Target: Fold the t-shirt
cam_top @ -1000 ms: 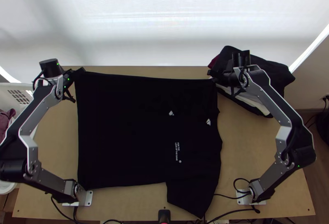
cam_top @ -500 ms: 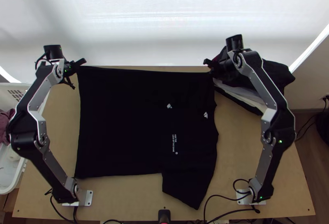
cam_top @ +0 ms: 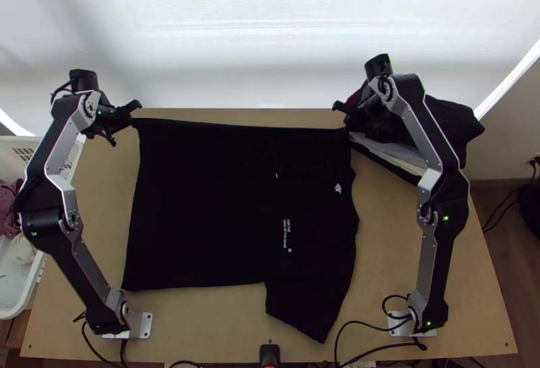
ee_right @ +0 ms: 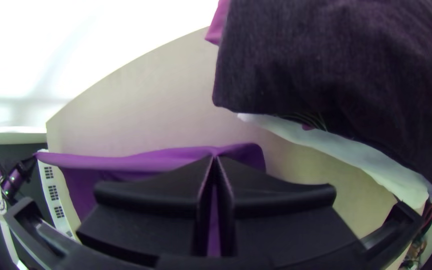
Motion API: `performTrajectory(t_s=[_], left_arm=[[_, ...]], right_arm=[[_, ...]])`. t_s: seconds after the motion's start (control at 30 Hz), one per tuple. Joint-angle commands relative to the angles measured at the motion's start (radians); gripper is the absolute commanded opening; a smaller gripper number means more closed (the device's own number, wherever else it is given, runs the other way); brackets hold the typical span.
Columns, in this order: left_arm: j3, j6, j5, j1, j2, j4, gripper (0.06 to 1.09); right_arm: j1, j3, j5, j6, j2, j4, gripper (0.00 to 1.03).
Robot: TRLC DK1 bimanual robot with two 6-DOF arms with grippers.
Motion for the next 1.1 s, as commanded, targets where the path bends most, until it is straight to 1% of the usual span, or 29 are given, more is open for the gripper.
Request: performTrajectory(t_s=[0.0,0.07,0.47,0.67,1.07], left_arm=[[-0.076,0.017,0.022,0.026,-0.096,-0.014,0.09],[-0.127,0.035,0.045,0.034,-0.128,-0.012,0.09],[-0.398,0.075,0.106,0.058,-0.292,0.011,0.09],[-0.546,0.092,0.119,0.049,-0.363,0.048,0.09],[-0.704,0.110,0.123,0.055,-0.436,0.092,0.09]], right_arm=[[0.013,-0.094,0.017,-0.056,-0.059,-0.028,0.03],[0.017,-0.144,0.017,-0.064,-0.087,-0.024,0.03],[0.036,-0.357,0.019,-0.073,-0.231,0.008,0.03],[0.040,-0.482,0.017,-0.075,-0.303,0.071,0.03],[0.073,-0.787,0.019,-0.066,-0.424,0.229,0.03]])
